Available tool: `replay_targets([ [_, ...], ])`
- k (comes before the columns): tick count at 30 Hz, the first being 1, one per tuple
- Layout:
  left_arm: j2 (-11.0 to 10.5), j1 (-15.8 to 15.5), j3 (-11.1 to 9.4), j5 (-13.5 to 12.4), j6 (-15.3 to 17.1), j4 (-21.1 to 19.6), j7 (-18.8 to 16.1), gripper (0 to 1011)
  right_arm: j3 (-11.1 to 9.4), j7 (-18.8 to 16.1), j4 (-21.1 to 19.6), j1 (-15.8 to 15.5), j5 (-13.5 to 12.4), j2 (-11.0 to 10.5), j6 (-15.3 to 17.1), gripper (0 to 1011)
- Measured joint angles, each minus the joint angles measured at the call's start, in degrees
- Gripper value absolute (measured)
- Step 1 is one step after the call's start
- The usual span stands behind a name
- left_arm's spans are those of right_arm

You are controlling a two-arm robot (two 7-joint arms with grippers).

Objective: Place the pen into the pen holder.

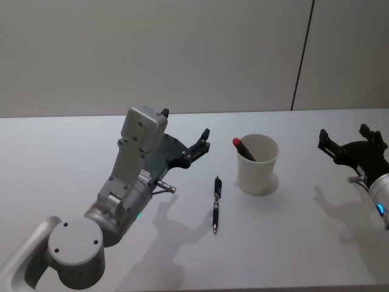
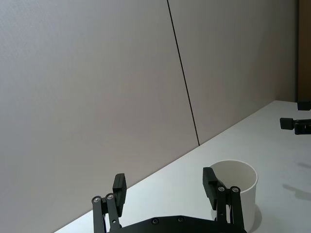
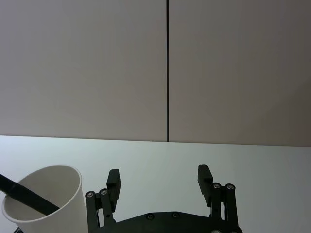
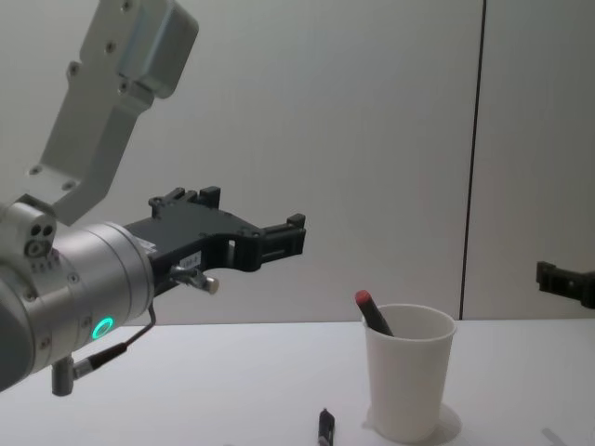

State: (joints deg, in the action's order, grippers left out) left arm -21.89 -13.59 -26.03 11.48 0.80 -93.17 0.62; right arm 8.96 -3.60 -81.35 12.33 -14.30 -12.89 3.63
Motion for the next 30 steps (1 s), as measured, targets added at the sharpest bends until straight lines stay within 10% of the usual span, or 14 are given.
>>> replay_targets([
  [30,0.00,0.00,0.00,0.00,0.00,0.00,0.00,1000,0.00,-0.01,0.04,0.00,0.00,0.00,0.00,1002],
])
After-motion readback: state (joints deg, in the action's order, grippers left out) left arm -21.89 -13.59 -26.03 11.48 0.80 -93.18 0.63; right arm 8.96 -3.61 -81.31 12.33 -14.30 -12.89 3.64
